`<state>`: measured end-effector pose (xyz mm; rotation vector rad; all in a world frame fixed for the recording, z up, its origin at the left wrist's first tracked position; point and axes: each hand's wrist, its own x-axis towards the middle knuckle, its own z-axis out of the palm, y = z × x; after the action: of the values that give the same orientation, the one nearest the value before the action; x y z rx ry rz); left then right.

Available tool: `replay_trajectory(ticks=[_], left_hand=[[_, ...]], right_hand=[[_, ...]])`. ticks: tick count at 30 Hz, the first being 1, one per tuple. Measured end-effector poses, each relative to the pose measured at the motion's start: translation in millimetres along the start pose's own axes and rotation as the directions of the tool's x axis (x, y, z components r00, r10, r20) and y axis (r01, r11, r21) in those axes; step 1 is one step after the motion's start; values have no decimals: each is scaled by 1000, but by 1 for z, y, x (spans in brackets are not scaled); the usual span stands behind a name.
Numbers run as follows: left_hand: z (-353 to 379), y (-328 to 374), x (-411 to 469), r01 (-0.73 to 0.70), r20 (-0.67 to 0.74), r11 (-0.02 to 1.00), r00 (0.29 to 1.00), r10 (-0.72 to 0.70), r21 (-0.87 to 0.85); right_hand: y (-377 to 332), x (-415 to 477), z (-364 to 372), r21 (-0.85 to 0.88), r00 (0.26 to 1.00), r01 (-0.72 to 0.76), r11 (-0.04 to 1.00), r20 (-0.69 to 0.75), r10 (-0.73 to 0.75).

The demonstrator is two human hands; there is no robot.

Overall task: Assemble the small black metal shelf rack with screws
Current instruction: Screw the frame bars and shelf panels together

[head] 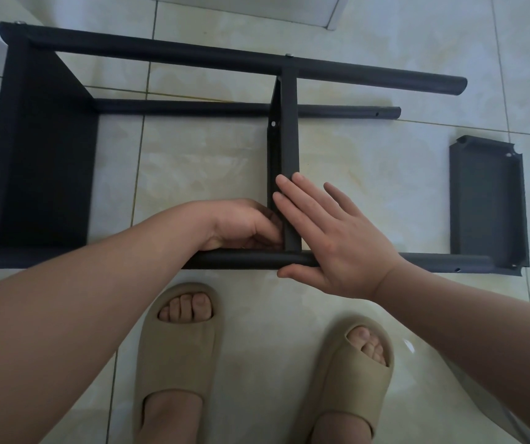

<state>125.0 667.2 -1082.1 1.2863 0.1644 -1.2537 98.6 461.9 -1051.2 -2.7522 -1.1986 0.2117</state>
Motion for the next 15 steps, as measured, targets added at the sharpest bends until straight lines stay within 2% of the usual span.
replay_trajectory(ticks=[11, 15], left_hand=[[-2, -3, 2, 12, 8, 1000, 1000, -12, -28], [-3, -2, 2, 10, 51, 999, 999, -7, -53]], right_hand=[[0, 0, 0, -6, 1000, 1, 1000, 1, -1], [0, 0, 0, 0, 1000, 0, 1000, -2, 0]])
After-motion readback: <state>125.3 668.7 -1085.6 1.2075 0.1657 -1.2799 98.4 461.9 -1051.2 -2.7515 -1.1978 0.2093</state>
